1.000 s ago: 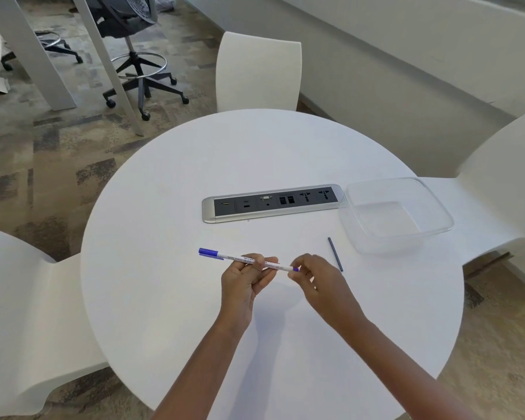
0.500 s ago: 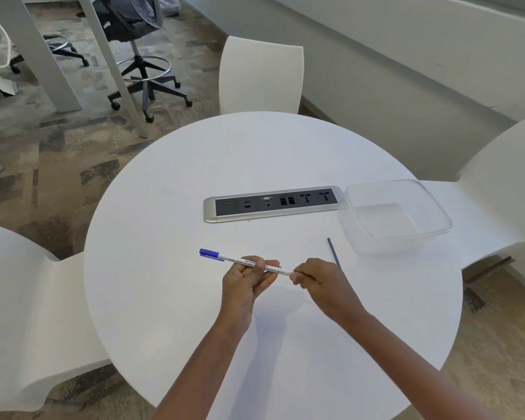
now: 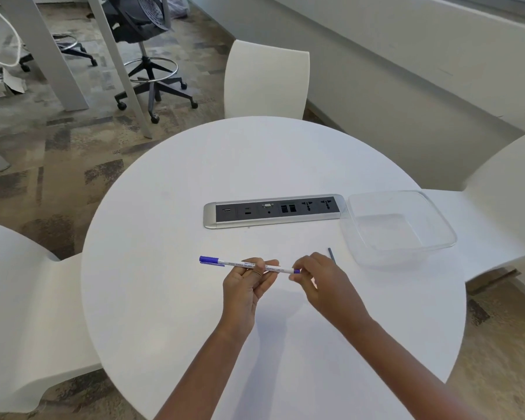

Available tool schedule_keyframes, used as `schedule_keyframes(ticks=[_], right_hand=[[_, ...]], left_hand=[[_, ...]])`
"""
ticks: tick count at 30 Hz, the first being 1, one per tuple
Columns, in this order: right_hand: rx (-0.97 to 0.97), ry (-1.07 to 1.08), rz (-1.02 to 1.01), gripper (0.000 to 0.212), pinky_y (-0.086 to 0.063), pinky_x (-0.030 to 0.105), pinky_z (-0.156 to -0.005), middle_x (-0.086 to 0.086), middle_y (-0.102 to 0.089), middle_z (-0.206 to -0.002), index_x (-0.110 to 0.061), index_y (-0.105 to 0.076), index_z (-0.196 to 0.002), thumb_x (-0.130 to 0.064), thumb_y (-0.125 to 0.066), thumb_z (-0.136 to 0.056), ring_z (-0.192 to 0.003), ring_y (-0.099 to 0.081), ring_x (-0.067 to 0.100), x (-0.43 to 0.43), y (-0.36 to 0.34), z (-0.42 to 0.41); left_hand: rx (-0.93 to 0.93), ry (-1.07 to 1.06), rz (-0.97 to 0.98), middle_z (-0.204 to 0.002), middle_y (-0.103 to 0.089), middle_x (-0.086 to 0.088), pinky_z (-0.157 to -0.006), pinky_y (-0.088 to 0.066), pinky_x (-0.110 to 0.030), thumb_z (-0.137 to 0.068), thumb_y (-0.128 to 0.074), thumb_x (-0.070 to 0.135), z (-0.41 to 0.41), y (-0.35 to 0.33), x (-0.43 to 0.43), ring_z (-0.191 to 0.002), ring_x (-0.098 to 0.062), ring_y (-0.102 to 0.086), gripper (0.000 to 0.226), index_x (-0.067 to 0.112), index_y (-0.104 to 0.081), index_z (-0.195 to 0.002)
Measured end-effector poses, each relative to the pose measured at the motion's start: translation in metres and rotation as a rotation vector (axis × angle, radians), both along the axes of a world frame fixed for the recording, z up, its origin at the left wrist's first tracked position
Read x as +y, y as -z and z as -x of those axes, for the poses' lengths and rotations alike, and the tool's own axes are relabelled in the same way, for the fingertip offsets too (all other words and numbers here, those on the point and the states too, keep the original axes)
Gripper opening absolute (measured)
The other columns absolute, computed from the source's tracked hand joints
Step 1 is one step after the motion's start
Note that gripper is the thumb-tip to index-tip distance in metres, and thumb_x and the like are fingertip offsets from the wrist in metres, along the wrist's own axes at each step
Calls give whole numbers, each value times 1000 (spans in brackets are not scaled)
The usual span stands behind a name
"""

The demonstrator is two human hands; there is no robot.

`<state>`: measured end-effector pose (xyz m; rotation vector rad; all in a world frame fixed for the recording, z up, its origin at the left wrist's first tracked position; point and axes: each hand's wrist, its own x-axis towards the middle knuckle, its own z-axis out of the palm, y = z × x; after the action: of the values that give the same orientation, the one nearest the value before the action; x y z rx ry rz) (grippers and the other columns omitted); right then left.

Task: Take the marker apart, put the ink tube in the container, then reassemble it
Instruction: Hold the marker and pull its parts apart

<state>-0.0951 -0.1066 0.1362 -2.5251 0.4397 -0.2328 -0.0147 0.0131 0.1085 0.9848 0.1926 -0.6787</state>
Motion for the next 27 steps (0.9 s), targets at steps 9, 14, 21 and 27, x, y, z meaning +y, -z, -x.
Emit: schedule_keyframes(ticks=[9,14,21,27], right_hand=[[8,-63,-18,16,-25,24,-56,6,-48,-65,2,-66,-77,-8,-57,-86,-67,-48,25,-10,-2,-3],[282,94,-640,37,-34,16,-47,-4,-47,-49,-16,-59,-52,-13,-55,-88,-49,-41,11,-22,-13,-9],[354,154,-822,33,-39,19,-49,0,-48,-55,-15,-59,-62,-18,-48,-93,-48,-44,10,-21,-15,-7],[-45,-92,306,10,-47,30,-50,7,-61,-69,-7,-62,-80,-10,-71,-76,-61,-56,25,-8,1,10]], left_hand=[[-23,43,8,-70,-76,-7,-58,-57,-18,-90,-49,4,-3,1,-5,-70,-17,-73,13,4,-57,-80],[-59,89,-16,-70,-76,-7,-58,-56,-18,-89,-51,4,-3,3,-7,-68,-16,-72,13,6,-56,-77],[-29,68,-9,-71,-76,-7,-58,-57,-18,-88,-52,4,1,3,-9,-69,-16,-72,11,4,-57,-79],[-2,30,-2,-71,-76,-8,-56,-57,-18,-89,-52,4,1,1,-10,-69,-19,-73,12,4,-60,-80]])
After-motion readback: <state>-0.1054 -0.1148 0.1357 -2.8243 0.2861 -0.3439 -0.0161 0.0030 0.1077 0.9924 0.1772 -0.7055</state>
